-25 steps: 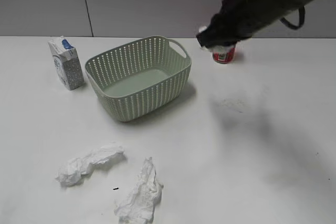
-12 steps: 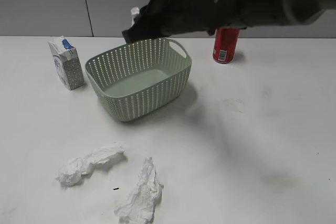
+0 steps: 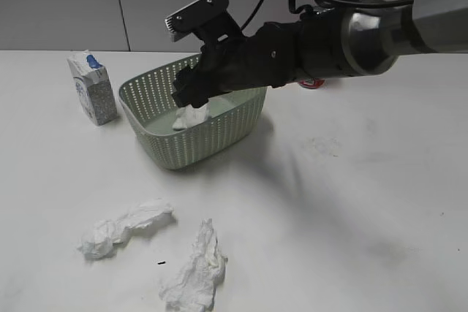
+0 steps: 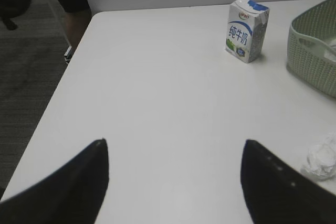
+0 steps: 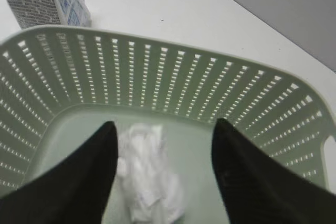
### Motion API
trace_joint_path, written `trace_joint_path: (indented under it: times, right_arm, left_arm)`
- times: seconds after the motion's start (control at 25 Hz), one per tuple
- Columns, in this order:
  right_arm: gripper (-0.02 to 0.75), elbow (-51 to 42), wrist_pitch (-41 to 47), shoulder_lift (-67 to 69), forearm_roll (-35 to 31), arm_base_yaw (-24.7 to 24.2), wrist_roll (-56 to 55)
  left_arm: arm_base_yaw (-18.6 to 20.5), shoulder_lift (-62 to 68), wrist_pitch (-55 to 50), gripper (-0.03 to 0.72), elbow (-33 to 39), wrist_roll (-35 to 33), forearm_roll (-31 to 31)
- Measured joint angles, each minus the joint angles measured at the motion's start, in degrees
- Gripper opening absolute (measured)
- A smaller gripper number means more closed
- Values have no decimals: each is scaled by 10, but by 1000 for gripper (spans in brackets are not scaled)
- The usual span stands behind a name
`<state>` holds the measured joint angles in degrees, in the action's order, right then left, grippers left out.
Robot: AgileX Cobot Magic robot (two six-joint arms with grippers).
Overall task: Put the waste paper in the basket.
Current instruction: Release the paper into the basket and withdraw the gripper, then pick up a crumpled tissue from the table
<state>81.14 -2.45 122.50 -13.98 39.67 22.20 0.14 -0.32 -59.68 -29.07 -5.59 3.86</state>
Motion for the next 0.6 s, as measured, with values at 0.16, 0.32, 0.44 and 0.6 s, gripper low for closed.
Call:
trace_joint_path:
  times: [0.16,0.32,0.44,0.6]
  right_arm:
    - [587,0,41,-9,0,0,0]
    - [587,0,128,-58,0,0,-3]
    - [577,0,225,-113,-2,-2,-39]
    - [572,2,352,-158,13,-13,-65]
  left_arm:
    - [0,0,0,575,0,0,0]
    - [0,0,0,575,0,0,0]
    - [0,0,0,575,0,0,0]
    - [0,0,0,573,0,0,0]
